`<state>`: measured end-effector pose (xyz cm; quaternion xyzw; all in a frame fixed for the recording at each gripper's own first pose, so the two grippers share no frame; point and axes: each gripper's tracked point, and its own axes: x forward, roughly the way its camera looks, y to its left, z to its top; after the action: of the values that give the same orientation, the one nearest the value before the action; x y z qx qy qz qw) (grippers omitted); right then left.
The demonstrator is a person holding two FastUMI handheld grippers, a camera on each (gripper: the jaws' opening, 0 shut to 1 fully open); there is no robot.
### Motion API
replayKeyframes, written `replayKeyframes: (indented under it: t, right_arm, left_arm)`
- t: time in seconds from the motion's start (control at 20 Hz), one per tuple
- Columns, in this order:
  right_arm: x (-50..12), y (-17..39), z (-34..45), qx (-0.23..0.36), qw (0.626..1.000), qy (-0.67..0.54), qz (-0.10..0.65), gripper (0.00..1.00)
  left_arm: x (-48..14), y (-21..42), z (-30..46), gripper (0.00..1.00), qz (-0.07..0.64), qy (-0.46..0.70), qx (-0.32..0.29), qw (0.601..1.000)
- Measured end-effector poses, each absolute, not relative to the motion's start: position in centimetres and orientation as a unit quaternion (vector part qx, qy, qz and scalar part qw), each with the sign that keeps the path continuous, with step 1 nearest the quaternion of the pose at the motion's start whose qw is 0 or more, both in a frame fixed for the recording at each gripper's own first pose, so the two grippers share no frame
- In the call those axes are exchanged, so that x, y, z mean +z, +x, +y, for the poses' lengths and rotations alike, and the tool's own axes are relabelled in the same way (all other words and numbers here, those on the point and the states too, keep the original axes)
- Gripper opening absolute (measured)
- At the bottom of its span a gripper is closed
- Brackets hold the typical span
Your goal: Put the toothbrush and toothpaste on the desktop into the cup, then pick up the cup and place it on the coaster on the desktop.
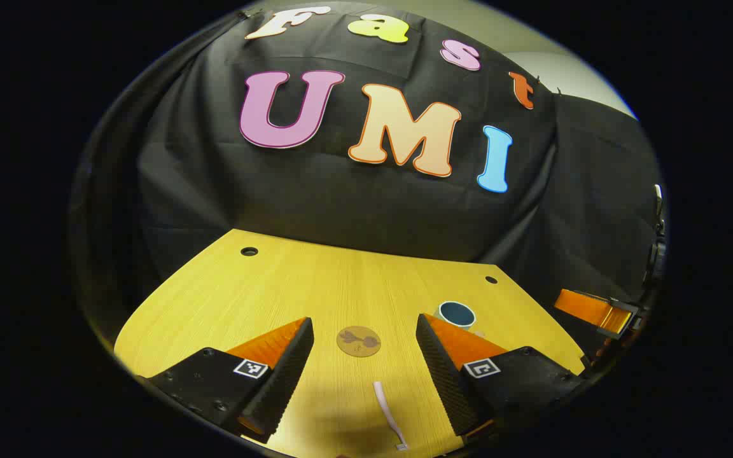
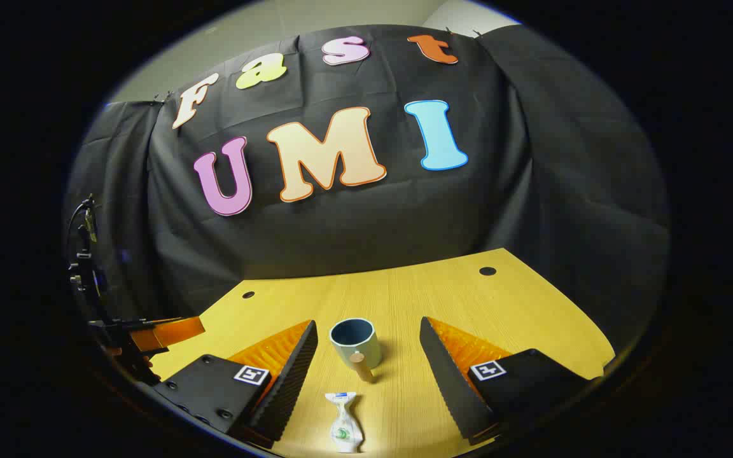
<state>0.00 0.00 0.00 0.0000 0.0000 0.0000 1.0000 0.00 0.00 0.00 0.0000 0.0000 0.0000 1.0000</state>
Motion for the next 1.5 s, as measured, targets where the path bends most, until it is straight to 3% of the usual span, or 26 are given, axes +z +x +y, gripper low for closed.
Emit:
replayKeyframes:
  t: [0.1,0.35,0.4,0.5,1.5]
  right_arm:
    - [0.0,0.2,0.2,-0.001,1.000,0.000,0.000,0.95]
    - [0.4,0.4,0.2,-0.005,1.000,0.002,-0.007,0.99]
    - [0.5,0.3,0.1,-0.007,1.000,0.003,-0.008,0.94]
    - [0.4,0.2,-0.2,-0.011,1.000,0.004,-0.008,0.98]
    - [-0.3,0.3,-0.6,-0.016,1.000,-0.003,0.002,0.98]
  left_arm:
    - [-0.3,0.1,0.0,0.95,0.005,0.000,-0.002,1.000]
    - [-0.7,1.1,0.2,0.95,0.019,0.000,-0.009,1.000]
    - [-0.7,1.2,0.0,0.95,0.022,0.000,-0.012,1.000]
    - [-0.6,1.5,-0.2,0.95,0.024,-0.001,-0.017,1.000]
    - [-1.4,1.9,1.2,0.95,0.039,-0.003,-0.010,0.999]
